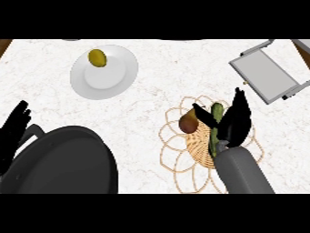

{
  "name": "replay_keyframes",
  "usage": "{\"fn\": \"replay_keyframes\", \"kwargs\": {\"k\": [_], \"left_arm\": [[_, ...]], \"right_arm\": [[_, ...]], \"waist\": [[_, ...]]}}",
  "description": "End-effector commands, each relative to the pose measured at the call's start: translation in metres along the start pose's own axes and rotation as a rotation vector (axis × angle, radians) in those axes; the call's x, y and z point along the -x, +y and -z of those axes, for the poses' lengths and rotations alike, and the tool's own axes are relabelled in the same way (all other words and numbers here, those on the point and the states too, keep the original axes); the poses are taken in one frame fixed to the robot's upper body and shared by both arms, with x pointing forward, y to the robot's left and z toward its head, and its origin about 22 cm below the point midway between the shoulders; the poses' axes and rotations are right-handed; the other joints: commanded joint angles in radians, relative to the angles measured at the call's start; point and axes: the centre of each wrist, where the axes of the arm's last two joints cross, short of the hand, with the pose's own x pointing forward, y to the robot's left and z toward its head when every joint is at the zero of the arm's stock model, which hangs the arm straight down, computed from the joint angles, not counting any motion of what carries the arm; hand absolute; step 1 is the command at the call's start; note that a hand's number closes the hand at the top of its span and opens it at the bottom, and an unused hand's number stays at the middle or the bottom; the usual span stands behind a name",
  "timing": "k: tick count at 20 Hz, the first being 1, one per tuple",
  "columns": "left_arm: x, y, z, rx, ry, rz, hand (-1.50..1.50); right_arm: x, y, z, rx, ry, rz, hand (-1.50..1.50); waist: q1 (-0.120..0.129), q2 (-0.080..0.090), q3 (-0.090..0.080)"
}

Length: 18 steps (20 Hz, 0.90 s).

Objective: Pick the squash from the placemat and place it in the tiered shelf

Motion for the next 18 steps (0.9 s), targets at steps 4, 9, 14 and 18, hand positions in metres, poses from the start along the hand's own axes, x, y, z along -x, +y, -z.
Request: {"fn": "replay_keyframes", "kwargs": {"k": [4, 9, 14, 18], "left_arm": [[0.001, -0.009, 0.001, 0.046, 0.003, -0.017, 0.00], [0.006, -0.008, 0.001, 0.026, 0.013, -0.022, 0.00], [0.016, -0.018, -0.012, 0.030, 0.019, -0.026, 0.00], [0.026, 0.002, -0.013, 0.022, 0.035, -0.029, 0.00]], "right_arm": [[-0.028, 0.011, -0.009, -0.224, 0.175, -0.466, -1.50], [-0.082, -0.004, -0.013, -0.267, 0.218, -0.636, -1.50], [-0.102, -0.020, -0.010, -0.307, 0.254, -0.724, -1.50], [-0.091, -0.020, -0.016, -0.332, 0.274, -0.738, -1.50]], "waist": [[0.017, 0.007, 0.000], [0.015, 0.004, 0.003], [0.005, 0.003, 0.006], [0.004, 0.009, 0.006]]}}
